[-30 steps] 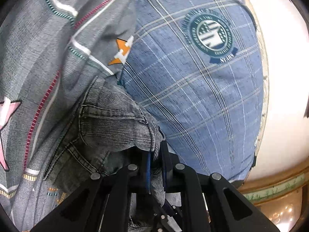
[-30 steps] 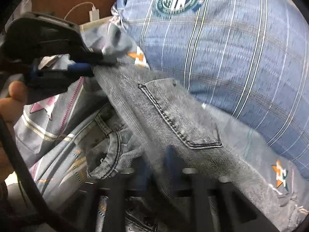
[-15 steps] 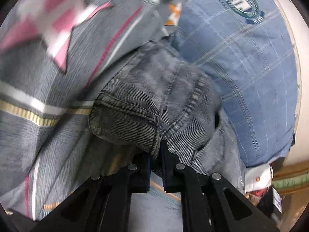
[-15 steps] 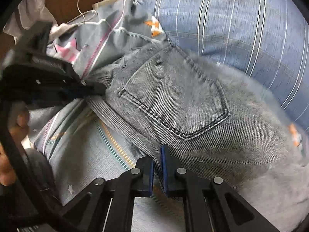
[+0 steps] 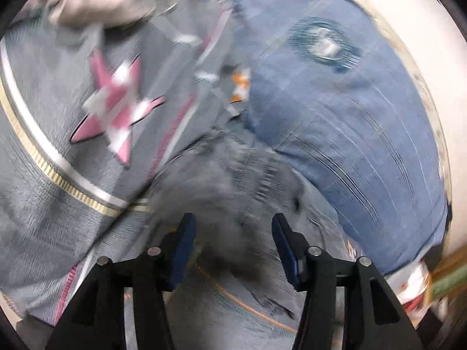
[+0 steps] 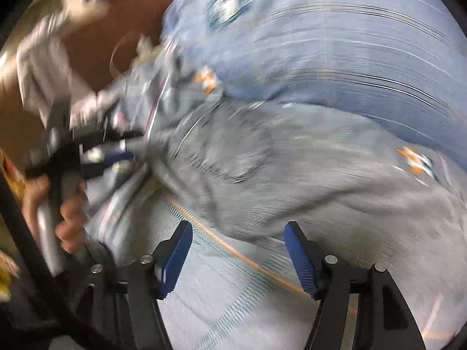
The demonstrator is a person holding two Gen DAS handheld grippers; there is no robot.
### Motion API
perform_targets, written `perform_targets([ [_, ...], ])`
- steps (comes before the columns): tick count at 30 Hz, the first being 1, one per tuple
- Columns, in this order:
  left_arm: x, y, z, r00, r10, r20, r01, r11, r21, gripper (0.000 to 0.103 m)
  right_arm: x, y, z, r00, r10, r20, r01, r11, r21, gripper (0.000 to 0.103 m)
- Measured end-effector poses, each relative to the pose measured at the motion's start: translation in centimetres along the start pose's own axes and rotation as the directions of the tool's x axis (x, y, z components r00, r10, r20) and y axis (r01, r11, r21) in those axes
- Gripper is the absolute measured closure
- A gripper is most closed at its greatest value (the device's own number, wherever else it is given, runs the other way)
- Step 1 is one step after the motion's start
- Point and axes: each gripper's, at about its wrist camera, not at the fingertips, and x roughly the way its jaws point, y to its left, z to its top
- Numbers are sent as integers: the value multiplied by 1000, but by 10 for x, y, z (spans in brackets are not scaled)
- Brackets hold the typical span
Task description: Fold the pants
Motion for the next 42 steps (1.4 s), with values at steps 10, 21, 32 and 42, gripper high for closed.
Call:
perform_targets([
  [10, 1, -178, -109, 956, -239, -169, 286, 883, 373, 33, -122, -220, -28, 958, -233, 168, 103, 824, 557, 30],
  [21, 100, -290, -211, 847, -175, -503, 404, 826, 394, 33, -99, -359, -33, 998, -43, -46, 63, 683, 727, 42],
  [32, 108, -353, -271, 894, -89, -440, 378, 676, 633, 33, -118, -386, -76, 981, 135, 143, -195, 589, 784, 50],
  [42, 139, -406, -344, 969, 72, -237, 222, 178, 959, 58, -124, -400, -86, 971, 127, 202, -238, 509, 827, 46],
])
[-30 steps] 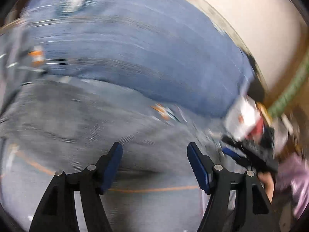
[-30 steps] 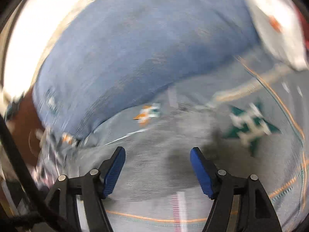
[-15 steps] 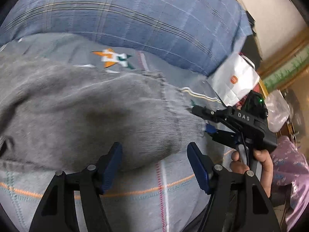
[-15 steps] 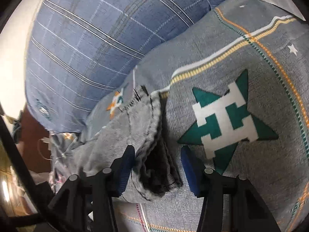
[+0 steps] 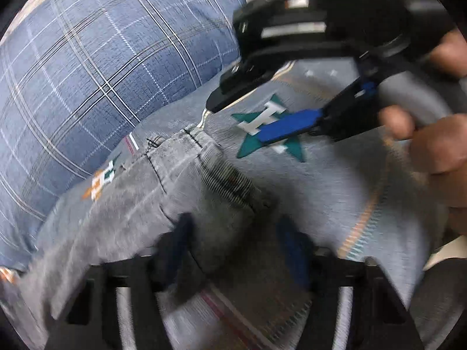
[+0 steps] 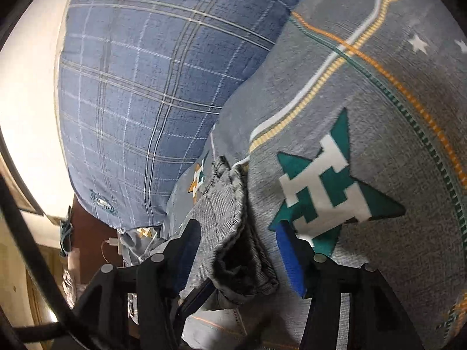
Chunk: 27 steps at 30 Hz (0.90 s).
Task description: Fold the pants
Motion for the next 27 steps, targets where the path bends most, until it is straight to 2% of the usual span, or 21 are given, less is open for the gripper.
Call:
perform_targets([
  [3, 2, 1, 4, 1000, 7, 9, -7, 999, 42, 63, 1, -6, 2, 1000, 31, 0, -31, 999, 35, 46],
  [4, 1, 2, 4, 1000, -3, 6, 3, 999, 41, 68, 2, -8, 3, 999, 32, 1, -32, 999, 42, 46],
  [5, 2, 5, 6, 1000, -25, 1, 25, 999, 24, 74, 3, -8, 3, 999, 33, 0, -33, 999, 42, 46],
  [7, -5, 25, 10, 993, -121, 16, 122, 987, -106, 87, 3, -5, 2, 999, 51, -4, -50, 998, 34, 46],
  [8, -10, 39, 10, 984, -172, 38, 176, 967, -186, 88, 4, -4, 2, 998, 64, -6, -64, 997, 30, 46],
  [10, -19, 57, 8, 969, -229, 87, 245, 924, -294, 91, 3, -1, 1, 995, 98, -8, -98, 995, 25, 41],
  [11, -21, 64, 7, 965, -244, 101, 264, 908, -326, 93, 5, 2, 0, 994, 107, -10, -106, 994, 21, 36],
  [12, -23, 71, 6, 957, -265, 118, 290, 885, -365, 94, 8, 5, 0, 994, 112, -17, -112, 994, 15, 35],
  [15, -25, 78, 2, 947, -286, 150, 322, 851, -414, 95, 26, 10, -4, 987, 146, -72, -144, 989, 21, 35],
  [17, -27, 77, -1, 943, -293, 157, 332, 844, -421, 95, 33, 11, -5, 985, 150, -84, -148, 988, 31, 35],
  [20, -28, 69, -2, 944, -292, 153, 329, 852, -406, 95, 44, 11, -5, 987, 142, -79, -139, 989, 48, 36],
  [22, -25, 73, -3, 937, -311, 156, 348, 836, -425, 95, 53, 18, -8, 990, 110, -93, -108, 994, 22, 58],
  [23, -25, 76, -3, 933, -318, 167, 359, 824, -437, 95, 54, 20, -9, 991, 94, -95, -94, 996, 5, 73],
  [24, -25, 80, -3, 926, -331, 180, 376, 812, -445, 96, 52, 22, -10, 994, 76, -82, -77, 997, -8, 76],
  [26, -32, 85, -4, 914, -346, 213, 406, 793, -455, 96, 44, 27, -10, 994, 97, -54, -98, 995, -27, 85],
  [27, -39, 89, -4, 904, -353, 242, 428, 777, -462, 96, 38, 35, -11, 993, 111, -35, -113, 992, -55, 86],
])
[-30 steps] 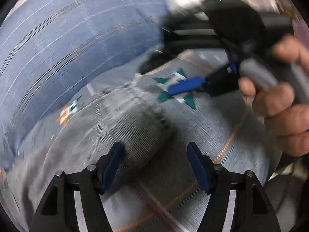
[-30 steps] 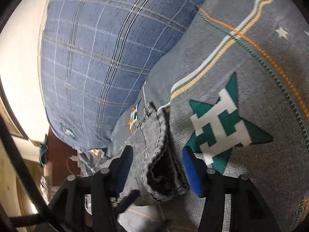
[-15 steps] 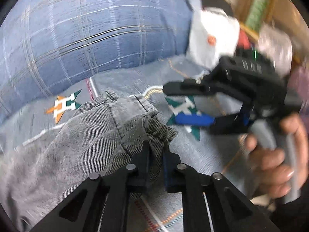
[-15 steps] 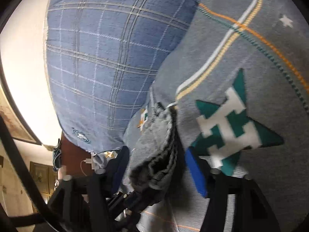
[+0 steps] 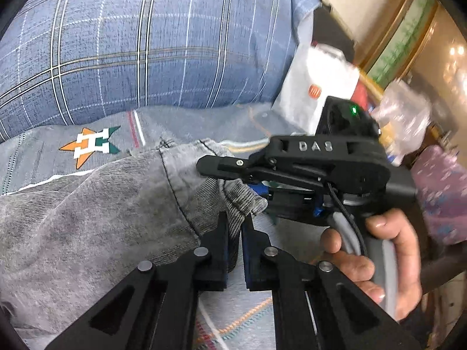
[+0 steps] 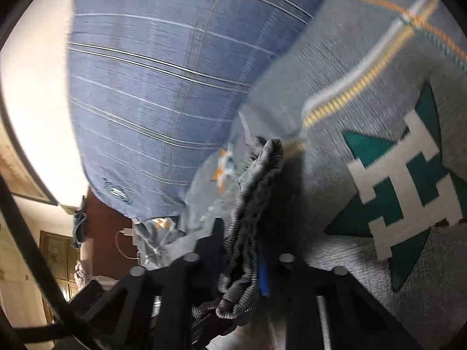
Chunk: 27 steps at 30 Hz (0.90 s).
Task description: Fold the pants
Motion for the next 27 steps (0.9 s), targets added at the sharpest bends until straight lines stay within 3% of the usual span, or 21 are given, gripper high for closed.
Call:
perform_targets([
  [4, -35, 2, 3, 996, -47, 80, 50, 998, -33, 96, -13, 52, -11, 997, 53, 48, -43, 981, -191, 87],
  [7, -68, 16, -5, 986, -67, 155, 79, 994, -71, 97, -12, 82, -24, 994, 100, 49, -83, 959, -269, 87],
  [11, -113, 50, -24, 966, -91, 240, 128, 981, -145, 97, 16, 133, -56, 993, 120, 23, -101, 913, -396, 87],
  [15, -145, 99, -48, 956, -67, 287, 136, 964, -229, 97, 66, 165, -83, 994, 101, -38, -108, 884, -454, 87],
  [17, -150, 130, -61, 954, -75, 290, 165, 939, -302, 97, 100, 175, -98, 996, 59, -65, -84, 867, -492, 87],
  [20, -145, 173, -84, 954, -84, 289, 207, 880, -428, 97, 140, 172, -113, 994, -11, -105, -44, 859, -510, 87],
  [22, -136, 188, -97, 963, -51, 265, 181, 850, -495, 97, 163, 159, -118, 987, -45, -153, -38, 866, -499, 87],
  [23, -132, 191, -99, 969, -40, 245, 165, 840, -516, 97, 174, 156, -121, 984, -62, -169, -30, 867, -497, 84],
  [25, -123, 200, -108, 977, -34, 212, 157, 785, -599, 97, 190, 145, -124, 976, -75, -206, -33, 880, -474, 81],
  [27, -122, 202, -112, 979, -9, 202, 134, 776, -616, 97, 199, 134, -125, 962, -72, -264, -51, 901, -432, 69],
])
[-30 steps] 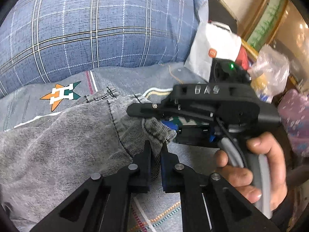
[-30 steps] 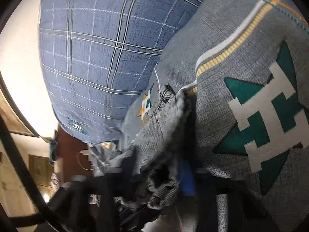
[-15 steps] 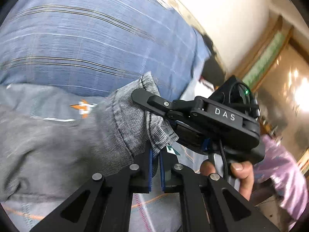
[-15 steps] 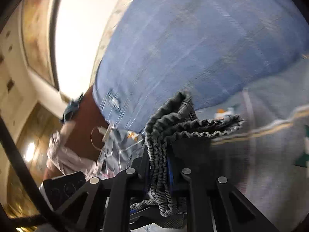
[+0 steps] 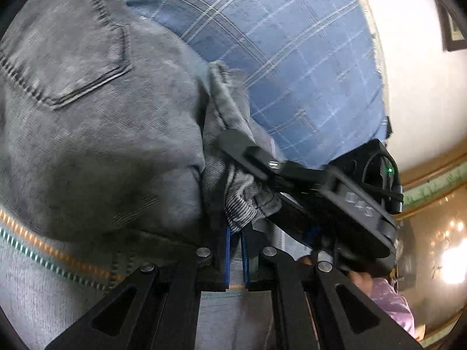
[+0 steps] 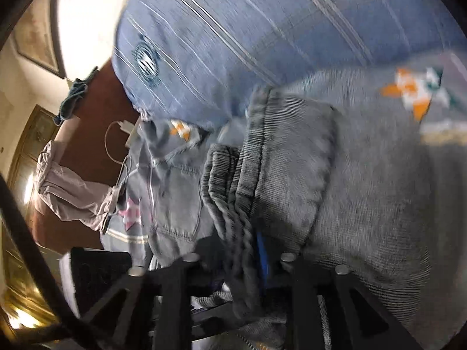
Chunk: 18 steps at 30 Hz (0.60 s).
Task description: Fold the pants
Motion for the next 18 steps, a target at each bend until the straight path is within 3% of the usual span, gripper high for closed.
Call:
perform_targets([
  [1, -2, -1, 1, 1000, 8, 14, -8, 1000, 7, 97, -5, 0, 0, 1000, 23, 12, -23, 1000, 9, 65],
  [3, -8, -1, 5, 999, 5, 44, -5, 1000, -1, 97, -24, 0, 1, 998, 31, 63, -31, 1000, 3, 37],
  [6, -4, 3, 8, 997, 61, 38, -60, 998, -16, 97, -57, 3, 5, 985, 22, 169, -20, 1000, -13, 35],
  [9, -7, 7, 2, 992, 110, 58, -106, 992, -72, 77, -64, -19, 1, 982, -22, 187, 11, 998, 57, 35],
  [11, -13, 3, 0, 991, 107, 82, -102, 992, -72, 41, -58, -26, -4, 986, -27, 162, 15, 997, 78, 40],
  [12, -19, -1, 1, 989, 100, 107, -93, 994, -63, 35, -57, -24, -5, 987, -30, 157, 20, 998, 64, 42],
  [14, -31, -7, 3, 978, 122, 168, -116, 992, -43, 33, -50, -11, -7, 990, -55, 129, 54, 999, 8, 45],
  [15, -35, -7, 7, 972, 131, 193, -125, 991, -43, 33, -44, -4, -9, 992, -76, 103, 79, 996, -31, 59],
  [18, -37, 1, 15, 974, 130, 184, -117, 990, -79, 33, -25, 7, -16, 985, -171, -2, 170, 981, -95, 78],
])
